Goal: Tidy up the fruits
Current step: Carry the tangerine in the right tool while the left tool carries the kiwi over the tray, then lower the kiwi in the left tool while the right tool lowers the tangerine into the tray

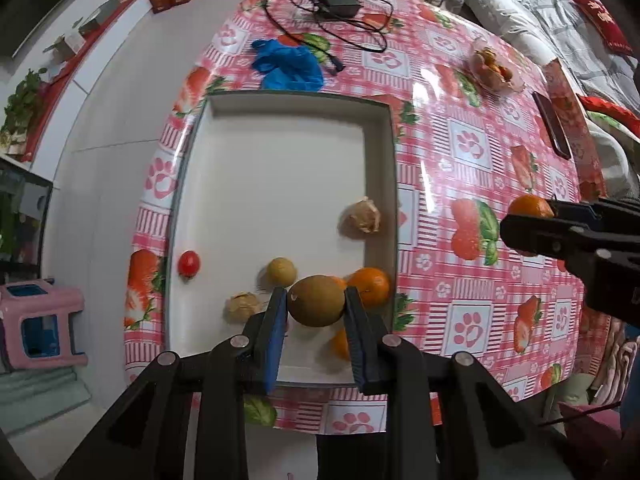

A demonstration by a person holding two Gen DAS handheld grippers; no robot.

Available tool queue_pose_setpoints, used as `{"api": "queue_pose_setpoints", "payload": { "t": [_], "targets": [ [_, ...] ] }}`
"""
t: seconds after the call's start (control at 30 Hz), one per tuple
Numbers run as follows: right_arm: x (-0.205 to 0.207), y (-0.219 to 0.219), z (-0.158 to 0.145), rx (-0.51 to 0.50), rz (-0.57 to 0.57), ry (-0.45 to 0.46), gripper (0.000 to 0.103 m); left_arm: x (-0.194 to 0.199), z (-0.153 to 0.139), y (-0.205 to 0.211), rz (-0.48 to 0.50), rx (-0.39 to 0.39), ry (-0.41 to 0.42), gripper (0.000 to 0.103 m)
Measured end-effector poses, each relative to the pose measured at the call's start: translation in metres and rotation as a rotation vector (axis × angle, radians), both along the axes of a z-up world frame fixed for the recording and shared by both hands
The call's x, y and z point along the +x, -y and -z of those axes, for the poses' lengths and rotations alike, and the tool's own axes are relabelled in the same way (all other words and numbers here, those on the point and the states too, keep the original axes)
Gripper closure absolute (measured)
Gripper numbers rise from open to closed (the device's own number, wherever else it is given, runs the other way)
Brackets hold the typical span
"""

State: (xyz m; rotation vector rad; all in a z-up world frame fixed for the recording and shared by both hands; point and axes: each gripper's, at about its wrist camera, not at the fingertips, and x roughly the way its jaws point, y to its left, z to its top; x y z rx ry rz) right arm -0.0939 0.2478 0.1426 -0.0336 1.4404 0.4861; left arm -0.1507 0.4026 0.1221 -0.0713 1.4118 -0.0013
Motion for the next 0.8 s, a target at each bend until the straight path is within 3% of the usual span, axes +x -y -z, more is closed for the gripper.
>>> {"api": "queue_pose_setpoints", "payload": {
  "t": [0.43,0.8],
  "targets": [
    [0.005,-0.062,0.019,0.004,-0.073,-0.033,0.065,0.001,0.022,-0.038,-0.023,0.005,-0.051,0.072],
    [0.009,-0.077,0.039,-0.018,-0.061,-0.068,0.065,0.01,0.039,-0.042,-0.002,0.002,-0.076,0.072]
  ]
}}
